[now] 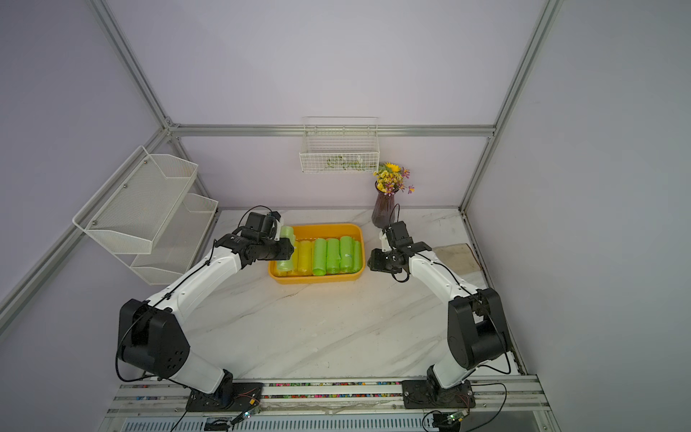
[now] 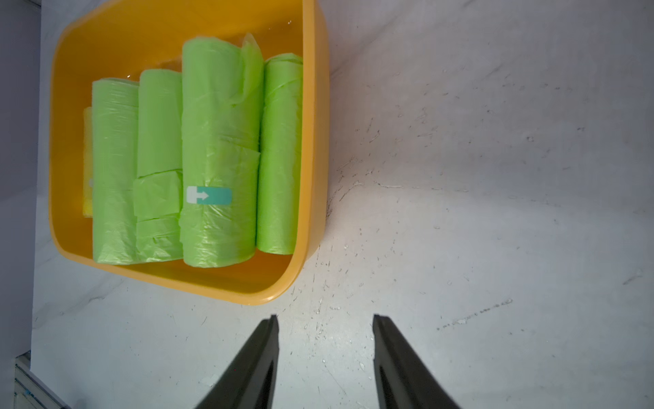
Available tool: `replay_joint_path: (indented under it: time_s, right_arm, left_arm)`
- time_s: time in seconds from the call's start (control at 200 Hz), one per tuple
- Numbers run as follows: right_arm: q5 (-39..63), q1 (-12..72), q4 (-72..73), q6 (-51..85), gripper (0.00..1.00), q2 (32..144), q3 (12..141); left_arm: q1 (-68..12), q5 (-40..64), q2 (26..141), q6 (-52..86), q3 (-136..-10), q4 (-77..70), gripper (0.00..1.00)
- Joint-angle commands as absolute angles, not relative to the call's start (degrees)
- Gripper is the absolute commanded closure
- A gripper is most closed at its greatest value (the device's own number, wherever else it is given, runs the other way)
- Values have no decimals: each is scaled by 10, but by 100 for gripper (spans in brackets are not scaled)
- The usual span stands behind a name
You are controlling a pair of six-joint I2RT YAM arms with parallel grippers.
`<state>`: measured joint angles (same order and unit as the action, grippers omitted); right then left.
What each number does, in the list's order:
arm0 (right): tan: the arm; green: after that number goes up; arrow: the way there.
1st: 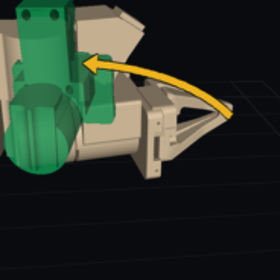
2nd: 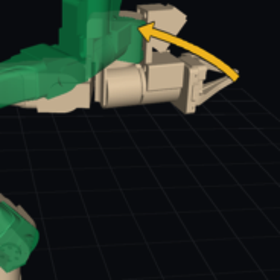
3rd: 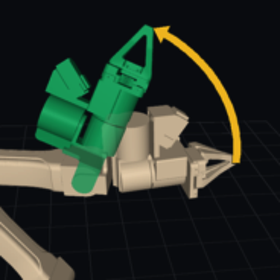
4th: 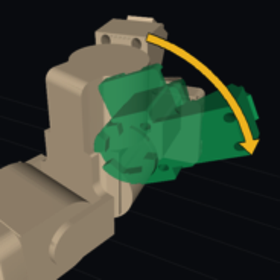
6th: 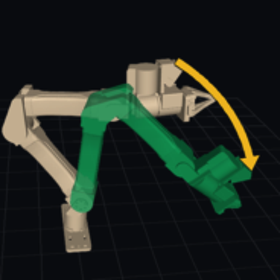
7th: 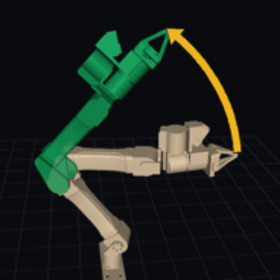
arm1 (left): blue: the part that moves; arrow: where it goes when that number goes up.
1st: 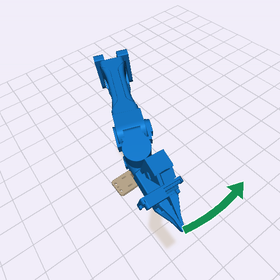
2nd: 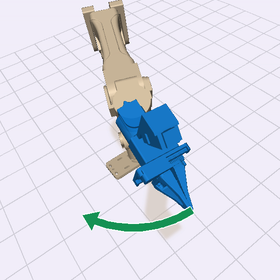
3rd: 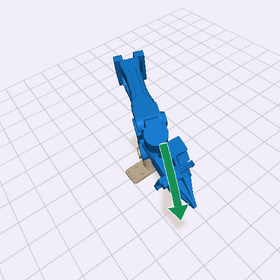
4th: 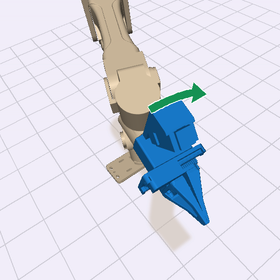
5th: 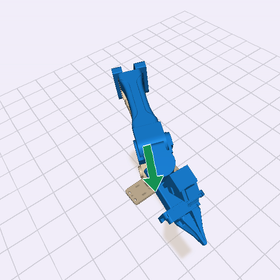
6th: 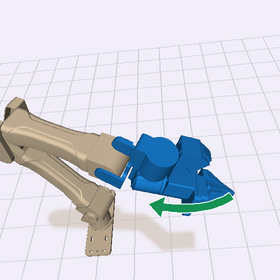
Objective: Put the roll of trash bags into the storage box
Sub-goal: Pick up the roll of trash bags from the center of the board, then place the roll of trash bags in the storage box.
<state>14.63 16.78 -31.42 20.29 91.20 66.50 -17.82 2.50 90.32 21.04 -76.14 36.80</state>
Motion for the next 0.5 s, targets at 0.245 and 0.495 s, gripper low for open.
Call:
replay_joint_path:
  time_s: [0.245,0.495]
  right_arm:
    - [141,164,-309,206,52,894,649]
    - [141,165,-307,206,51,896,649]
  left_arm:
    - [-159,127,970,232,-822,327,59]
    - [-158,147,1009,241,-841,318,59]
